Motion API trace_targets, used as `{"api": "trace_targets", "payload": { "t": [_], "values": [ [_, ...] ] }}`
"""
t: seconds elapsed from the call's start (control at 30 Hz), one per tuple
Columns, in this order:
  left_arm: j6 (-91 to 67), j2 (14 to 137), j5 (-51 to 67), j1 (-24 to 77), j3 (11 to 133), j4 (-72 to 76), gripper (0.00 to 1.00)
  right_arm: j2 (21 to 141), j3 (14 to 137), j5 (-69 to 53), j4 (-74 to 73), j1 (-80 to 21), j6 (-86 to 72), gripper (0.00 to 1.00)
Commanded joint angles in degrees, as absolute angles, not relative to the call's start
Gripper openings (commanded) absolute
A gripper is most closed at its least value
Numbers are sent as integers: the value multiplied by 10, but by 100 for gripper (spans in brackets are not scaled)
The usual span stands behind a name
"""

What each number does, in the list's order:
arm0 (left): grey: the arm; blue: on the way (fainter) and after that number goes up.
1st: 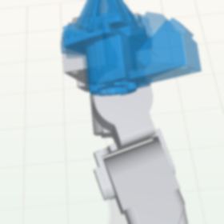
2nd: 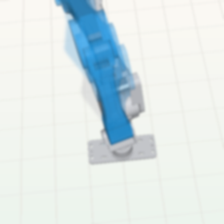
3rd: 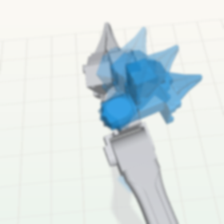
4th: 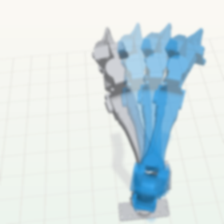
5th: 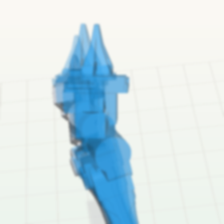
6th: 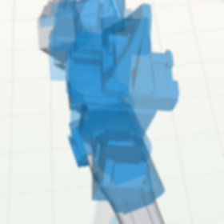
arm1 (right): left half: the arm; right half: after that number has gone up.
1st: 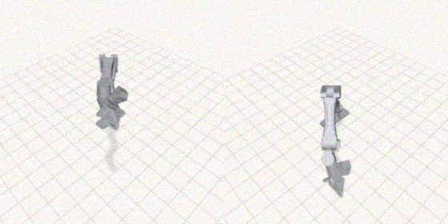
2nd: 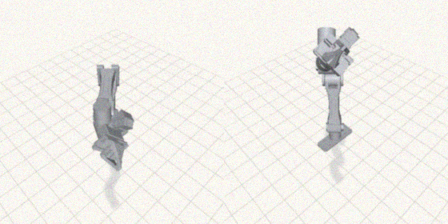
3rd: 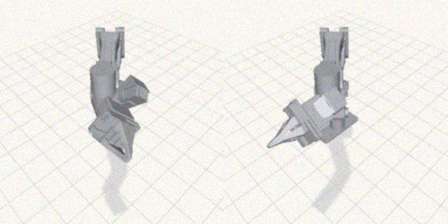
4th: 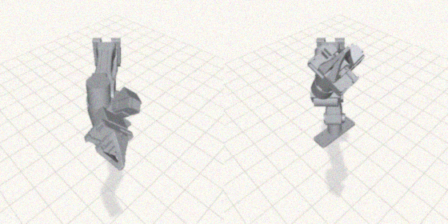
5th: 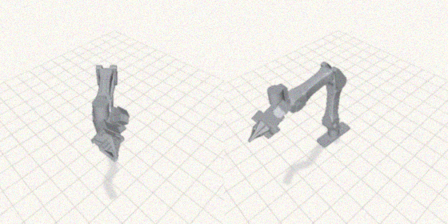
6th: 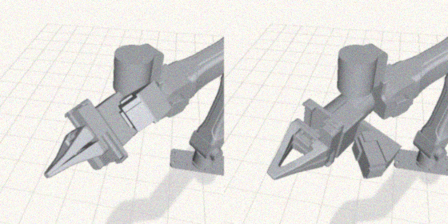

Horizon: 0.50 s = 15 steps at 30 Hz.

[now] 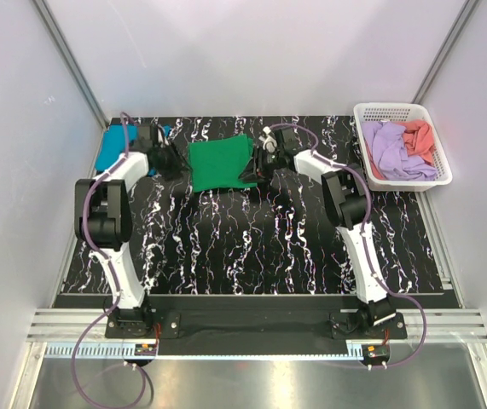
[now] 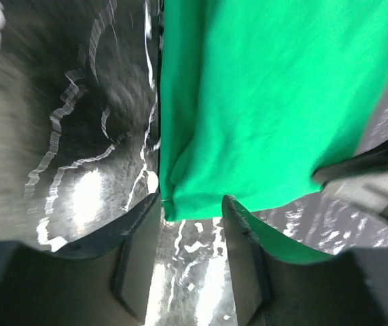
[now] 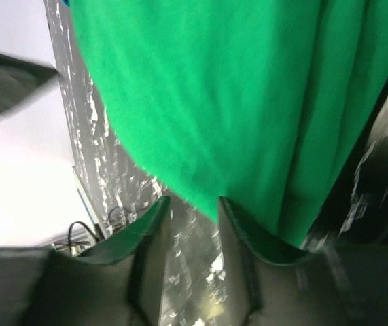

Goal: Fold and stack the t-shirts
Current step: Fold the tshirt

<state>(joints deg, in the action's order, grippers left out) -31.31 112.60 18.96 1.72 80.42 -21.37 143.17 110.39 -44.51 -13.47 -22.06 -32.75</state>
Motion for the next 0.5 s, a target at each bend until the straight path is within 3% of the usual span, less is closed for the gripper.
{"api": "trace_targets", "payload": {
  "t": [0.0,0.07,0.1,0.13,0.3,0.37,0.47],
  "values": [
    [-288,1095,187,2,878,-253,49,1329,1105,-425,-185,-219,-329,44],
    [-280,1119,194,1,889,-259,51,1307,1104,-420,-210,-220,-331,49],
    [-276,1129,208,0,907,-264,52,1284,1100,-419,-234,-220,-332,61],
    [-273,1140,210,0,917,-267,54,1269,1096,-408,-247,-220,-329,64],
    [-245,1193,218,1,953,-282,57,1153,1029,-370,-282,-220,-304,72],
    [-242,1211,216,1,959,-281,59,1130,1011,-372,-299,-220,-288,82],
    [-243,1230,203,-14,959,-265,59,1099,989,-373,-300,-220,-264,84]
  ]
}}
